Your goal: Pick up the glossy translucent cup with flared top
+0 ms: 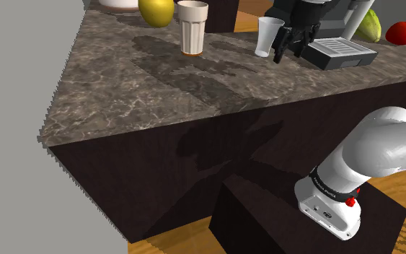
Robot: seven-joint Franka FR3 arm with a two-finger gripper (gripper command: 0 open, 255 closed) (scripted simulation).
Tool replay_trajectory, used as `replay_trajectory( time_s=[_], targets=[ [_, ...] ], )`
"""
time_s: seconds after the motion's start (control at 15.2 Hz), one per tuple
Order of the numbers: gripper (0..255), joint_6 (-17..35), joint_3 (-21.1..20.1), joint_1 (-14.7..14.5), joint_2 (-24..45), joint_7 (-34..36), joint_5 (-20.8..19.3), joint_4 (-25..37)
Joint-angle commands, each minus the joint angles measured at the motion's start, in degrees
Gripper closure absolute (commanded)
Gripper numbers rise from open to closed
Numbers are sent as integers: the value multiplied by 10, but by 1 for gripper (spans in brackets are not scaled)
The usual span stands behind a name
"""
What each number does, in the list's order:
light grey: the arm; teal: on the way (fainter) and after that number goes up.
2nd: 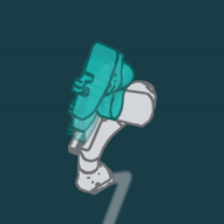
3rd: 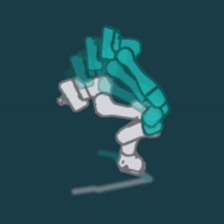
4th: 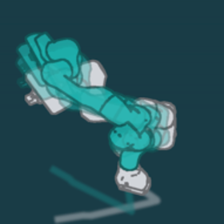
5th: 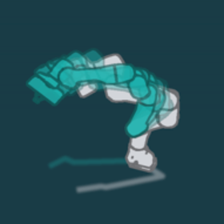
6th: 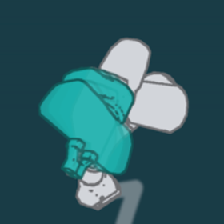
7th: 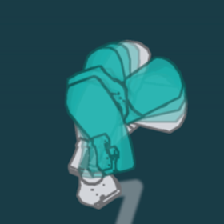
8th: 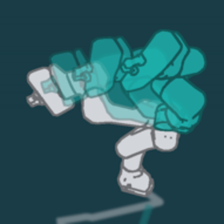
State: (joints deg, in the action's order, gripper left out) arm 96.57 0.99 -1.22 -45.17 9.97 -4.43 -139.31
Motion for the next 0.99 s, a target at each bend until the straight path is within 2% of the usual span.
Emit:
replay_trajectory(
  time_s=[0.0, 0.46, 0.92],
  targets=[
    [0, 0, 0, 0, 0, 0, 0, 0],
    [0, 2, 2, 21, 158, -7, -50, 149],
    [0, -29, 0, 37, 312, -13, -97, 328]
  ],
)
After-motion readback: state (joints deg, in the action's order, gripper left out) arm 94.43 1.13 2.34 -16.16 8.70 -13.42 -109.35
